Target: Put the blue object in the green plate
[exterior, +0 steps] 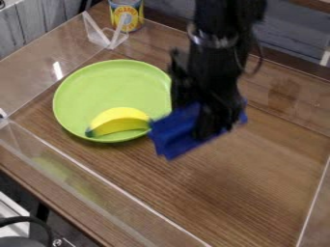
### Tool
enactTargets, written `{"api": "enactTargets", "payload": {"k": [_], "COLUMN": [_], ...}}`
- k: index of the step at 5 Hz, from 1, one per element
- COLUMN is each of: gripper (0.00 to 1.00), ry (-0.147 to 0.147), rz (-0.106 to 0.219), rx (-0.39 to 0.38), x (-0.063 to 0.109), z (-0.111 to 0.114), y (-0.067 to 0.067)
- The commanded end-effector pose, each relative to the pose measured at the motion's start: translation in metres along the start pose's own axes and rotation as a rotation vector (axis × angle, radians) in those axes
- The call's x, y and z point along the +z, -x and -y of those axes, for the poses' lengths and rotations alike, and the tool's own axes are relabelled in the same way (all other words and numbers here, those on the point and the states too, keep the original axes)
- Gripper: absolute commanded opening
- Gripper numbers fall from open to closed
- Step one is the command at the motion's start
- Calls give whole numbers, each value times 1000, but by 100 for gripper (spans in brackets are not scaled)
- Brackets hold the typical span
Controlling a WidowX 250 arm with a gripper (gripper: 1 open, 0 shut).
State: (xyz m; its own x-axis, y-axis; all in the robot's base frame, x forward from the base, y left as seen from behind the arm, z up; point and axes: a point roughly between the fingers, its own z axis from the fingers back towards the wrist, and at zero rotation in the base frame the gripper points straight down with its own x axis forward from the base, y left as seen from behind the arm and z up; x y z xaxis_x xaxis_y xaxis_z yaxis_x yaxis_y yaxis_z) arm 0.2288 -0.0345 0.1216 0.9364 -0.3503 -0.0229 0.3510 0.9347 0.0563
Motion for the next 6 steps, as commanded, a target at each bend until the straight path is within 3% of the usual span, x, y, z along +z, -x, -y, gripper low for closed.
{"api": "enactTargets", "payload": {"k": [1,2,3,5,6], "gripper": [0,0,0,0,0], "ry": [-66,-115,-141,-139,-143], "rz": [84,121,134,150,161], "rx": [25,16,70,47,46], "x": [35,48,54,50,44], "z": [-34,-65,-92,-84,-79], "y": [-13,-26,-32,-28,-37]}}
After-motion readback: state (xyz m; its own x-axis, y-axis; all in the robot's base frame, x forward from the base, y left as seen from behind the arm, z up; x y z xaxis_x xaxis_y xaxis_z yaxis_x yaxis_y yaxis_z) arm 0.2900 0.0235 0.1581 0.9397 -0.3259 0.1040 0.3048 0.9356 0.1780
